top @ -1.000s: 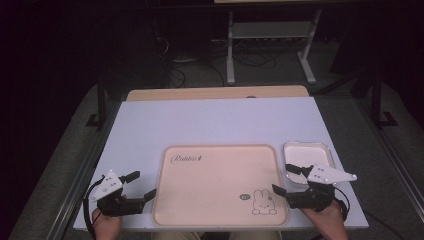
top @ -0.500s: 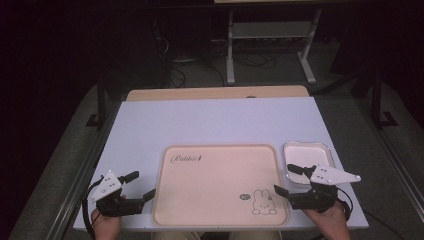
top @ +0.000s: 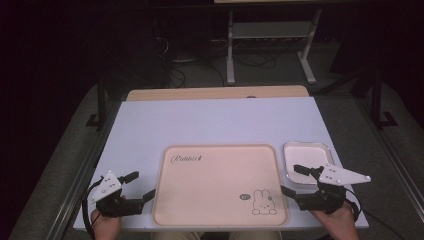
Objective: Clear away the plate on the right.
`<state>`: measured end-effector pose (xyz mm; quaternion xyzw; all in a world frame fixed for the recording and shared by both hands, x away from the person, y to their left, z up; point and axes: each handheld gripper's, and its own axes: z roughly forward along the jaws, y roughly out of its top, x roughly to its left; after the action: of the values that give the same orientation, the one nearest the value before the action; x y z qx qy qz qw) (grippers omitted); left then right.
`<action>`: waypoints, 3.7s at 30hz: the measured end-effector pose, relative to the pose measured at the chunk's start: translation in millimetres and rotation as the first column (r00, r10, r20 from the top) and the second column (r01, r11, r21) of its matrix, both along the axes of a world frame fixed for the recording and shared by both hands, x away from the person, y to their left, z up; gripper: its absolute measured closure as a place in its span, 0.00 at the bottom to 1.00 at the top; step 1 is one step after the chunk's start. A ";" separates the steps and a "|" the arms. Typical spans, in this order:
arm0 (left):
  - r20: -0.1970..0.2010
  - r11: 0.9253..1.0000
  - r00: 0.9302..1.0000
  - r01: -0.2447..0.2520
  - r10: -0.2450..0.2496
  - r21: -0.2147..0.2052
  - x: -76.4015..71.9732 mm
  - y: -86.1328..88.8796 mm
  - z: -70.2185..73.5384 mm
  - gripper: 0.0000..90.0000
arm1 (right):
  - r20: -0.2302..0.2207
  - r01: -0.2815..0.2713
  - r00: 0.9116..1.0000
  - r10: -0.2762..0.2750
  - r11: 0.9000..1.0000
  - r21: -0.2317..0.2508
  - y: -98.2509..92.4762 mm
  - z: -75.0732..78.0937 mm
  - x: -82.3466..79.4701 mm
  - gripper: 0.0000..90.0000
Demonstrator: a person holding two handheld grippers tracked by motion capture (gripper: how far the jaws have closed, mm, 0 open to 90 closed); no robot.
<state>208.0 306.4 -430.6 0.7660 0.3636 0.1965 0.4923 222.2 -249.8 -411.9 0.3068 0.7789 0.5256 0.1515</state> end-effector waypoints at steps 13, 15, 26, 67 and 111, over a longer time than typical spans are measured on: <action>0.006 1.000 1.000 -0.002 0.002 -0.001 -1.4 0.5 0.8 0.15 | -0.008 0.012 1.000 -0.012 1.000 -0.018 -15.7 1.4 -8.4 0.20; 0.007 1.000 1.000 -0.003 0.003 -0.002 -1.7 0.5 0.8 0.15 | -0.006 0.014 1.000 -0.014 1.000 -0.018 -18.3 1.8 -9.6 0.19; 0.009 1.000 1.000 -0.002 0.002 -0.005 -2.3 -0.4 1.0 0.16 | -0.008 0.028 1.000 -0.028 0.999 -0.030 -34.1 5.9 -16.7 0.20; 0.012 1.000 1.000 -0.006 0.006 -0.024 -2.2 2.3 1.8 0.16 | -0.062 0.178 0.981 -0.183 0.980 -0.085 -117.1 4.4 -33.1 0.23; 0.015 0.999 1.000 -0.015 0.015 -0.036 -2.0 3.9 2.5 0.15 | -0.267 0.293 0.906 -0.329 0.942 -0.166 -151.3 -1.3 42.4 0.48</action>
<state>206.0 310.3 -428.1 0.7528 0.3690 0.1996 0.5073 264.6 -401.0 -413.2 0.4912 0.7642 0.3954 0.1355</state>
